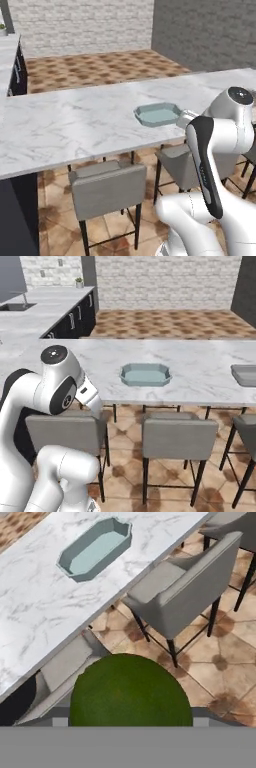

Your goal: Place the cold items (mango and lime) from the fridge in one tupperware on the dining counter. Place the warm items (hot dog and kebab skewer) in the stove area in another tupperware.

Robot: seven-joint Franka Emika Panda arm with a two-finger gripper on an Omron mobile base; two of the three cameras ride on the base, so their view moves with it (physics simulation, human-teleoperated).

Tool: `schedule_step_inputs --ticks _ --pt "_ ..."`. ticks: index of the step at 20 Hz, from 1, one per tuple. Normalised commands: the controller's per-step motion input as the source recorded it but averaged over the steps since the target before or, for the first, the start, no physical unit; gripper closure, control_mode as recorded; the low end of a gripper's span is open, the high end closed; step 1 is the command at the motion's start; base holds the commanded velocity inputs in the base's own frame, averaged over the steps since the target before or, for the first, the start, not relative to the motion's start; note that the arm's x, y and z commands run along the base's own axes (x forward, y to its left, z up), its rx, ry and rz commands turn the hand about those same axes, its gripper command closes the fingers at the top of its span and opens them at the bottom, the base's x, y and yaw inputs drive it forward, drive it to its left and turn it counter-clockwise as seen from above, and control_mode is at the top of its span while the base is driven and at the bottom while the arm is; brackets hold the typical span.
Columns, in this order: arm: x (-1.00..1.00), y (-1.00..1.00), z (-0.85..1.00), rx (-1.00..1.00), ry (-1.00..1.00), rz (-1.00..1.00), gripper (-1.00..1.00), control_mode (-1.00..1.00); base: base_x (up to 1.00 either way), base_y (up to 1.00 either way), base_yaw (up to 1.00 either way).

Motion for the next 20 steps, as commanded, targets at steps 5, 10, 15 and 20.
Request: schedule_step_inputs --ticks 5,10,15,20 --pt "0.00 0.00 0.00 0.00 0.00 0.00 1.00 1.00 0.20 -1.00 0.18" --pt "0.00 0.00 0.00 0.00 0.00 0.00 1.00 1.00 0.26 -1.00 0.13" --pt "0.00 0.00 0.00 0.00 0.00 0.00 1.00 1.00 0.44 -1.00 0.04" --pt "0.00 0.00 0.00 0.00 0.00 0.00 1.00 1.00 0.61 -0.98 0.02"
